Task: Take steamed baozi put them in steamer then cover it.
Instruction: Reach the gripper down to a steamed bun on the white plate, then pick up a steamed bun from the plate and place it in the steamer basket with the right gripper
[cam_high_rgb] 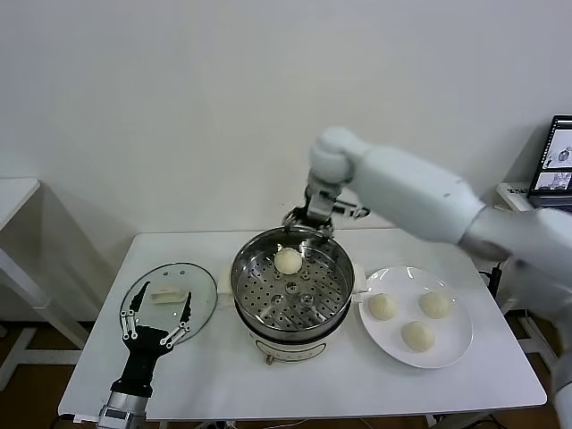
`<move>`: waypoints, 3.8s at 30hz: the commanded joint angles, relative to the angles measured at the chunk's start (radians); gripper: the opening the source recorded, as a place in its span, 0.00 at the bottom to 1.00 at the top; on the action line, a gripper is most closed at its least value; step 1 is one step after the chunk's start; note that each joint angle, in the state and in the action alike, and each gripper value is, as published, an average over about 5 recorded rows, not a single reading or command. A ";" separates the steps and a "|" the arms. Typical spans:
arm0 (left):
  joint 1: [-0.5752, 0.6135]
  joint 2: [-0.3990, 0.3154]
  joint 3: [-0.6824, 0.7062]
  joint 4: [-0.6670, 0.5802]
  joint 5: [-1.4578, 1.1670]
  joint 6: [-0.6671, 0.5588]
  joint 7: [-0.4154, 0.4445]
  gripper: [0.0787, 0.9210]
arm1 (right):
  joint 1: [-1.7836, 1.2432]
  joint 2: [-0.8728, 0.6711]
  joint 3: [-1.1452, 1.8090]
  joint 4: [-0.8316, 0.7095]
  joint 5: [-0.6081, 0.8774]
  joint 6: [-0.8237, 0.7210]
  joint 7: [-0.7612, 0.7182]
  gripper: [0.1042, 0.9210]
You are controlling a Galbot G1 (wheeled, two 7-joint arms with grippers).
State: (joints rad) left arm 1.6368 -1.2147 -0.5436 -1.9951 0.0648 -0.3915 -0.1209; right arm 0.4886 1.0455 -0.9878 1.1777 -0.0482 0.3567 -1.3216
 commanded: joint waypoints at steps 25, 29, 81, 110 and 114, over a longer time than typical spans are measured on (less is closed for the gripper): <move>-0.012 -0.004 0.006 0.008 0.007 -0.003 -0.005 0.88 | -0.209 -0.293 -0.269 -0.018 0.372 -0.580 0.280 0.88; -0.006 -0.003 0.002 0.008 0.008 -0.006 -0.005 0.88 | -0.237 -0.258 -0.251 -0.049 0.363 -0.573 0.283 0.88; -0.010 -0.009 0.005 0.000 0.010 -0.007 -0.005 0.88 | 0.374 -0.099 -0.411 0.142 0.506 -0.498 0.034 0.62; -0.031 -0.011 0.011 0.016 0.006 -0.015 -0.010 0.88 | 0.159 0.363 -0.543 0.106 0.709 -0.727 0.426 0.60; -0.032 -0.010 0.008 0.017 0.005 -0.015 -0.012 0.88 | 0.141 0.371 -0.541 0.096 0.702 -0.731 0.432 0.59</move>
State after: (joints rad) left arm 1.6057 -1.2253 -0.5354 -1.9786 0.0697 -0.4062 -0.1322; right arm 0.6747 1.3450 -1.5144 1.2877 0.6345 -0.3487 -0.9506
